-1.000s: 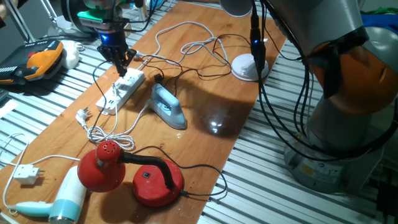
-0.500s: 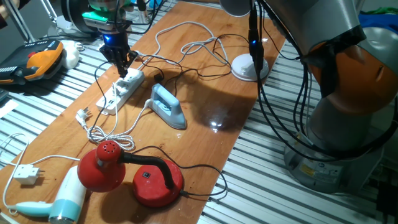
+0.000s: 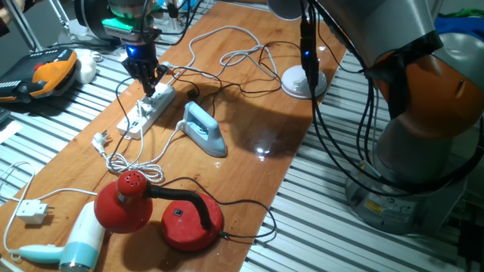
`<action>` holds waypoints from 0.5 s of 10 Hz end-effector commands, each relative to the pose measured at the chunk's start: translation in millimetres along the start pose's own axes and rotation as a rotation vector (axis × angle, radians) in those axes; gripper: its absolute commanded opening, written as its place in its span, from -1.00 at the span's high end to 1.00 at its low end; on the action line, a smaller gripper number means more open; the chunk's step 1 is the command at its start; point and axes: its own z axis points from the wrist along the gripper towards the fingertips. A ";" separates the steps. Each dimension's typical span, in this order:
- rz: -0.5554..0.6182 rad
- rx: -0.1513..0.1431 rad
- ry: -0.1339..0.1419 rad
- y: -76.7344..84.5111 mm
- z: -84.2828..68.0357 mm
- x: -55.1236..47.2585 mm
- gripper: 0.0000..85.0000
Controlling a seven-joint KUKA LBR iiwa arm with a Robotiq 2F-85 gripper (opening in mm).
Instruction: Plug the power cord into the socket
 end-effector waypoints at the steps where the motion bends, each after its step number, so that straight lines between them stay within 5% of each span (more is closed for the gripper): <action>1: 0.003 -0.002 -0.002 -0.6 3.4 0.6 1.00; 5: 0.025 -0.007 0.004 2.7 11.7 0.5 1.00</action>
